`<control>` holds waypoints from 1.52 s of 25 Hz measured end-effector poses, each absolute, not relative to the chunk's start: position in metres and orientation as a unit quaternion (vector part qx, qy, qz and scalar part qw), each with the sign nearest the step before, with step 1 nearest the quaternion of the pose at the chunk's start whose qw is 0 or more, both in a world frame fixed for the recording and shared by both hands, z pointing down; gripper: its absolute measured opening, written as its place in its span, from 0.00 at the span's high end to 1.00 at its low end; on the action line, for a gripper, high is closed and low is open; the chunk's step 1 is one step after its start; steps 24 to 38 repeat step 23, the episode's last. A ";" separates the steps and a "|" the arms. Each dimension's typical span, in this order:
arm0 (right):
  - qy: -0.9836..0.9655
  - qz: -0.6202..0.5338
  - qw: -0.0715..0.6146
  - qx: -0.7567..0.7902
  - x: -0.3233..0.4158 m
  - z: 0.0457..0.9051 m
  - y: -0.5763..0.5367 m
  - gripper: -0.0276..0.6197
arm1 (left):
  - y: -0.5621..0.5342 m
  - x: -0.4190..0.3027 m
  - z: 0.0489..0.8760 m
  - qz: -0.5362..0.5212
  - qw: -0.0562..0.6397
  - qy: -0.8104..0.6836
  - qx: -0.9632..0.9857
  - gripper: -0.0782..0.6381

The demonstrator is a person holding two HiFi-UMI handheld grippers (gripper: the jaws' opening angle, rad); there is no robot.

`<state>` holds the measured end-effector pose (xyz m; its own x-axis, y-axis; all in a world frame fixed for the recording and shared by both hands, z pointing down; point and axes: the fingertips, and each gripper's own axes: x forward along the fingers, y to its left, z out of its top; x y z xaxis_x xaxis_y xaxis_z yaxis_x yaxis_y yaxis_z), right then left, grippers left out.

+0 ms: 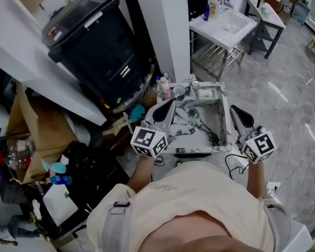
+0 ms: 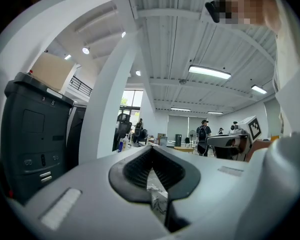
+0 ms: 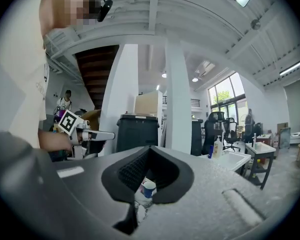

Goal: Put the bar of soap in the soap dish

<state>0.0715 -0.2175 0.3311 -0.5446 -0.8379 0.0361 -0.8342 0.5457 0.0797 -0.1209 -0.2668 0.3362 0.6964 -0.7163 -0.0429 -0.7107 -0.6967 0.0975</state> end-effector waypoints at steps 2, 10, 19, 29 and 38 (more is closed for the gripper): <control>-0.876 -0.042 0.049 0.478 0.071 0.331 -0.220 0.95 | -0.268 -0.123 0.339 -0.039 0.040 -0.393 0.918 0.87; -0.872 -0.050 0.050 0.484 0.072 0.332 -0.228 0.95 | -0.269 -0.127 0.335 -0.043 0.034 -0.406 0.912 0.87; -0.874 -0.041 0.056 0.481 0.067 0.340 -0.233 0.95 | -0.271 -0.138 0.341 -0.046 0.045 -0.420 0.905 0.87; -0.874 -0.032 0.053 0.482 0.070 0.344 -0.232 0.95 | -0.274 -0.139 0.350 -0.040 0.052 -0.423 0.904 0.87; -0.874 -0.032 0.053 0.482 0.070 0.344 -0.232 0.95 | -0.274 -0.139 0.350 -0.040 0.052 -0.423 0.904 0.87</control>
